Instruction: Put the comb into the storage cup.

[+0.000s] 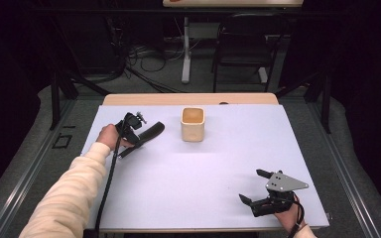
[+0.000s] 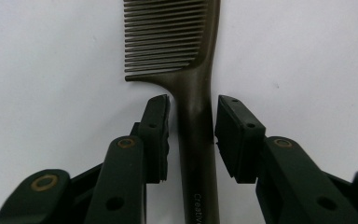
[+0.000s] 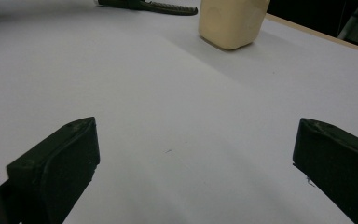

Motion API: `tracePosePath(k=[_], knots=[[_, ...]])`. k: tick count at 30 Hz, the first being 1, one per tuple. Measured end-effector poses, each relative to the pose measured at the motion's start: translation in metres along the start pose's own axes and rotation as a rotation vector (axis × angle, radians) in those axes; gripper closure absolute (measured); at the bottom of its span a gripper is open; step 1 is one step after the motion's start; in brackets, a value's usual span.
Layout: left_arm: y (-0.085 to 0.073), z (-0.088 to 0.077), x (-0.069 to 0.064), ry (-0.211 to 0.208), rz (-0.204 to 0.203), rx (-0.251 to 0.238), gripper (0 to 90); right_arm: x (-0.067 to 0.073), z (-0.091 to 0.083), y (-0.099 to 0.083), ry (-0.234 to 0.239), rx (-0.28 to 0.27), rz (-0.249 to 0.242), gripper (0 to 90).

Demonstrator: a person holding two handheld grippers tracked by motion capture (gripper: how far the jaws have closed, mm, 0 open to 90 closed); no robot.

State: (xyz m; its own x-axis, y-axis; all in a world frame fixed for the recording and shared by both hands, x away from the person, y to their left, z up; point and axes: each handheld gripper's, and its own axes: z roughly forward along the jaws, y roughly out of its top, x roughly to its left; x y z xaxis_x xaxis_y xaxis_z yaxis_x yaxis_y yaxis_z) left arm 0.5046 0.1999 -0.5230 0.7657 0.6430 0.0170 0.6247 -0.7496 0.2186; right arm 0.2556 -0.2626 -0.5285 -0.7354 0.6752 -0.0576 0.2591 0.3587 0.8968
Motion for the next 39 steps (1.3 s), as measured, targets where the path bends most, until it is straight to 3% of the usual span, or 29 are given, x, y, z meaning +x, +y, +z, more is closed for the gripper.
tracePosePath(k=[6,18,29,39], knots=[[-0.0005,0.0034,0.0022,-0.021,-0.007,0.005,66.4,0.0,-0.0001,0.0,0.001,-0.001,0.001,0.2],[0.0011,0.004,0.0,-0.011,-0.047,0.011,70.5,0.0003,0.0003,-0.0001,0.004,0.003,0.0,0.1],[0.0021,0.0038,-0.002,0.002,-0.059,0.019,72.0,0.0004,-0.0008,-0.0001,0.004,0.002,0.0,0.1],[-0.0012,-0.0008,-0.0012,0.008,-0.068,-0.02,72.2,-0.0001,-0.0006,-0.0002,0.002,0.003,0.001,0.1]])
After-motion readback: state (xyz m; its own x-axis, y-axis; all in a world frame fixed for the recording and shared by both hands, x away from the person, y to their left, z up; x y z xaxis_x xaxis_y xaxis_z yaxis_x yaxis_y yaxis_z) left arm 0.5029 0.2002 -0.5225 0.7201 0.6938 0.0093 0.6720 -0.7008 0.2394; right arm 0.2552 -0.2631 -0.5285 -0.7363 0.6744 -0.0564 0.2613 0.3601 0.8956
